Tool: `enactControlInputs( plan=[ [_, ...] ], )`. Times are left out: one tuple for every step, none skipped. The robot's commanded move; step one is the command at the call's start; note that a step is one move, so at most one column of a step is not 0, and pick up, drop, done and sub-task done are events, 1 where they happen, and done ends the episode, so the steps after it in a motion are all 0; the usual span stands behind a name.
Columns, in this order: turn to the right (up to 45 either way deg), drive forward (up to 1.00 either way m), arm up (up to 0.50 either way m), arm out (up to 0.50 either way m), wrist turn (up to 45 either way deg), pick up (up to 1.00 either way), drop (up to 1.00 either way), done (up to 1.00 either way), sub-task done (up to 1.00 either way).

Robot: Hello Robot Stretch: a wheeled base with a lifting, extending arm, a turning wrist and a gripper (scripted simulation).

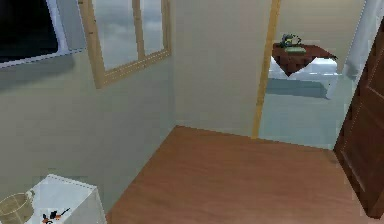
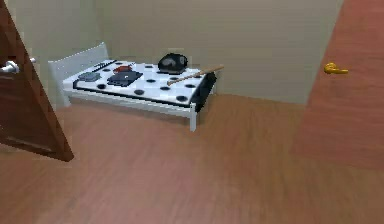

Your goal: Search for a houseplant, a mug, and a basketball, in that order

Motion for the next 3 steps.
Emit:
enactControlInputs(
  plan=[
    [27.0, 0.00, 0.00, 0.00, 0.0, 0.00, 0.00, 0.00, 0.00],
    [0.0, 1.00, 0.00, 0.00, 0.0, 0.00, 0.00, 0.00, 0.00],
    [0.0, 1.00, 0.00, 0.00, 0.0, 0.00, 0.00, 0.00, 0.00]
  ],
)
